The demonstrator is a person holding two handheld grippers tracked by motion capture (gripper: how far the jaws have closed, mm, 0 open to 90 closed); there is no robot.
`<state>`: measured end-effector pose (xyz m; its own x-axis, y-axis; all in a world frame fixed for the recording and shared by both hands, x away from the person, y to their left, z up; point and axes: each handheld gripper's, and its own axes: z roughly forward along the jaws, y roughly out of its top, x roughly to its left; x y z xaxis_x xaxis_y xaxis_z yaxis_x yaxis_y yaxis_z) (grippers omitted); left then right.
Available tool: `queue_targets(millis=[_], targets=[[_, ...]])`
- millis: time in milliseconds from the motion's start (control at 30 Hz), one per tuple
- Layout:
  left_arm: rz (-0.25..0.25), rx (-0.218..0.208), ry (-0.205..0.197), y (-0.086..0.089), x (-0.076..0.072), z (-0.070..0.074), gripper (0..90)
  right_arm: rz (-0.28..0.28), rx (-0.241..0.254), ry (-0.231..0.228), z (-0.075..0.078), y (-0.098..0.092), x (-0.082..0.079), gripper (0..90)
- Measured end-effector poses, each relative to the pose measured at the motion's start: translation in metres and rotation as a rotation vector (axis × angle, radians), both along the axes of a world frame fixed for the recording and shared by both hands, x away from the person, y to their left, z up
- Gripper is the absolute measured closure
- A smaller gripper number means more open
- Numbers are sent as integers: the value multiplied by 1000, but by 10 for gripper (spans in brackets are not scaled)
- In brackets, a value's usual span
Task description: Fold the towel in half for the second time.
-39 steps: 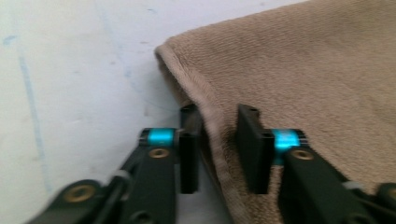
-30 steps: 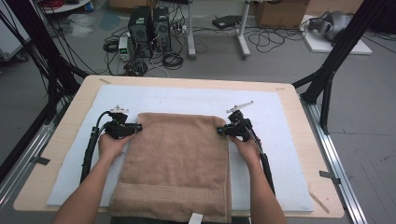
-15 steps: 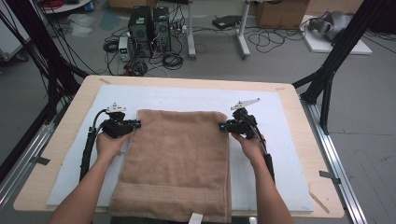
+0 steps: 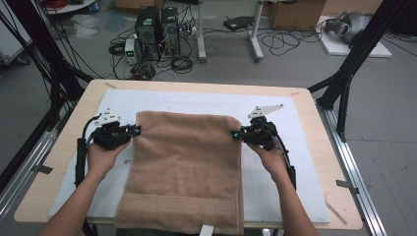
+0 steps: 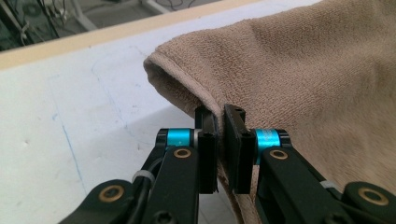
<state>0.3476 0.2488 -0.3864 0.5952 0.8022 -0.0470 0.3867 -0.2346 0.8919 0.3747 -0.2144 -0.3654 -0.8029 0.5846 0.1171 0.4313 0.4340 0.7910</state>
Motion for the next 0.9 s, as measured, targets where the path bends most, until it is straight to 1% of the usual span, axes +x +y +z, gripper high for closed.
queue_targets(millis=[33,133,167,233,300,367,400,433,533,567,633,667,767,800,900], targets=[[-2,-10,-9,1,-6,1,840,6,1,-3,2,0,-4,798],[-22,-4,-33,5,-26,0,840,39,-4,-15,6,-1,-22,795],[-30,-9,-41,7,-34,-1,840,48,-1,-16,6,-2,-29,795],[-49,0,-46,8,-49,-5,840,77,-5,-17,4,-3,-43,794],[-62,1,-46,9,-63,-11,839,93,-7,-3,-1,-3,-57,793],[-77,10,-47,10,-77,-20,839,113,-22,2,-8,-2,-69,792],[-83,9,-47,11,-81,-23,839,124,-25,7,-13,-2,-76,791],[-89,5,-42,12,-87,-27,838,127,-30,13,-16,-3,-79,791],[-104,31,-26,12,-99,-41,836,136,-35,33,-30,-4,-90,788],[-109,33,-23,12,-101,-43,834,137,-36,46,-35,-3,-92,784],[-117,43,-18,11,-106,-46,826,137,-65,57,-43,-3,-95,768],[-120,42,-9,12,-108,-47,821,136,-65,63,-46,-3,-95,761],[-124,45,9,15,-110,-48,794,126,-41,79,-52,-7,-96,733],[-127,43,18,16,-110,-48,781,118,-32,78,-53,-9,-96,717],[-121,43,32,18,-109,-47,729,103,-29,72,-52,-13,-96,658]])
